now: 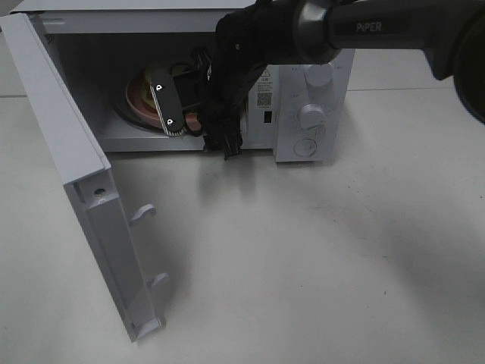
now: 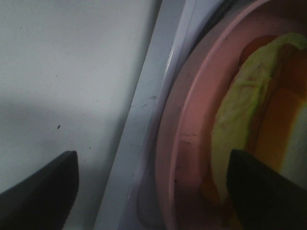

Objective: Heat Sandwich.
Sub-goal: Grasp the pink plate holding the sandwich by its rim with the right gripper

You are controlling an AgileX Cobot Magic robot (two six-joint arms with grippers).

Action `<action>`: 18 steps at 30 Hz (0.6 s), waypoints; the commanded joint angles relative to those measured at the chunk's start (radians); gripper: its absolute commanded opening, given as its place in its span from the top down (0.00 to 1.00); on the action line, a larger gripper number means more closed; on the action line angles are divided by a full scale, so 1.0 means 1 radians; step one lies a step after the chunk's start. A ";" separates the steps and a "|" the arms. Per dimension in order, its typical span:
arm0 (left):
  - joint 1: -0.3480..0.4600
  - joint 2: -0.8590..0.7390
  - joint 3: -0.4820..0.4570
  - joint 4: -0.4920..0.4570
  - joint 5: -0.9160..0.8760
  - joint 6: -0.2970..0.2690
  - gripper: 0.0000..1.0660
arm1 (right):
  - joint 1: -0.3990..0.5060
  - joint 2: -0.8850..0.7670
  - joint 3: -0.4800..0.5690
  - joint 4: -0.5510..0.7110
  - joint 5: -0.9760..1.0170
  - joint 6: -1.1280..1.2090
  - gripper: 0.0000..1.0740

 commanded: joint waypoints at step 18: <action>0.004 -0.005 0.001 -0.007 -0.005 -0.006 0.09 | -0.008 0.121 -0.155 0.040 0.039 0.046 0.29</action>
